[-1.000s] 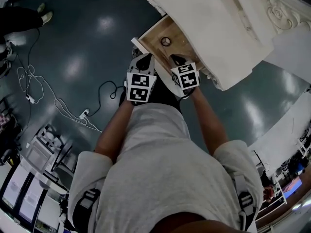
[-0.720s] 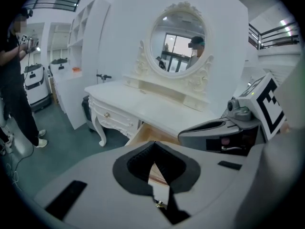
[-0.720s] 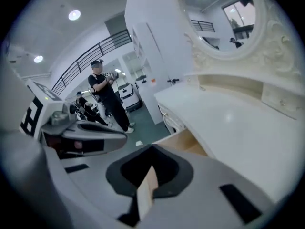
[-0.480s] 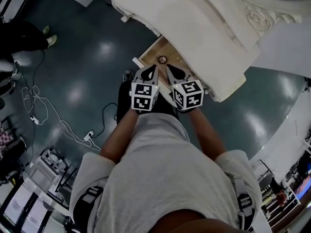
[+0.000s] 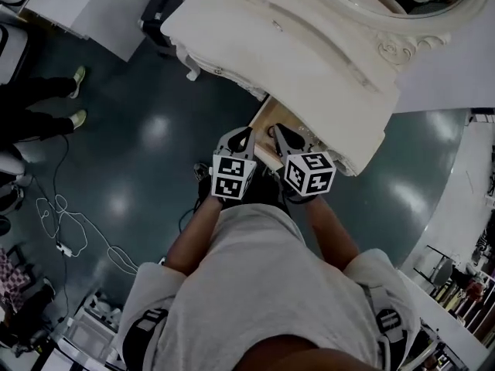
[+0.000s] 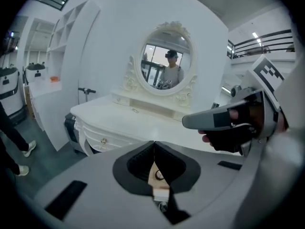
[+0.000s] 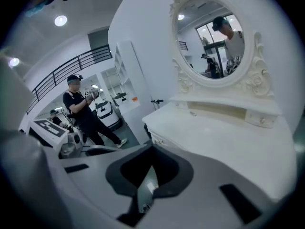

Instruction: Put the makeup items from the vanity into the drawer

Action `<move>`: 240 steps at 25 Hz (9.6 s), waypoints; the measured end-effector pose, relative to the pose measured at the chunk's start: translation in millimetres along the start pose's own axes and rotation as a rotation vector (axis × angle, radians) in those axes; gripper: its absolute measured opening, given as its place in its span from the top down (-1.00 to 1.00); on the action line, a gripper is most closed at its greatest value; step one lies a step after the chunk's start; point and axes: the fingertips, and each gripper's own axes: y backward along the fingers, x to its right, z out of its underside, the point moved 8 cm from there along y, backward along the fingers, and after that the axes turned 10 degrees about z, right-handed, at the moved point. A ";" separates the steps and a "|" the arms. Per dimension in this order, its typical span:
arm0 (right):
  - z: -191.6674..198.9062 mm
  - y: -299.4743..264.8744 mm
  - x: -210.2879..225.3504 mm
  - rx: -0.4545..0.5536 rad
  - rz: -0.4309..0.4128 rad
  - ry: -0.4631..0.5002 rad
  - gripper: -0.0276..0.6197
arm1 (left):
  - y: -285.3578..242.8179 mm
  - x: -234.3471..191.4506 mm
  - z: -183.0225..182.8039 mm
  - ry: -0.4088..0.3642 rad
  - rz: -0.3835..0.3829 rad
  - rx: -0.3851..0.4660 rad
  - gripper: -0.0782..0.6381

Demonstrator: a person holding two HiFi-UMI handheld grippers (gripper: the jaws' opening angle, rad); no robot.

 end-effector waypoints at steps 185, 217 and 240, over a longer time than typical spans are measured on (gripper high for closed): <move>105.2 -26.4 47.5 0.062 0.665 -0.587 0.87 | -181.5 1.5 -19.2 -0.966 0.704 -0.688 0.64; 214.0 34.9 30.1 0.183 0.883 -0.927 0.87 | -213.1 91.9 102.4 -1.241 0.937 -0.918 0.64; 241.7 42.2 13.9 0.219 0.937 -1.091 0.87 | -262.6 97.9 180.6 -1.421 0.904 -1.054 0.64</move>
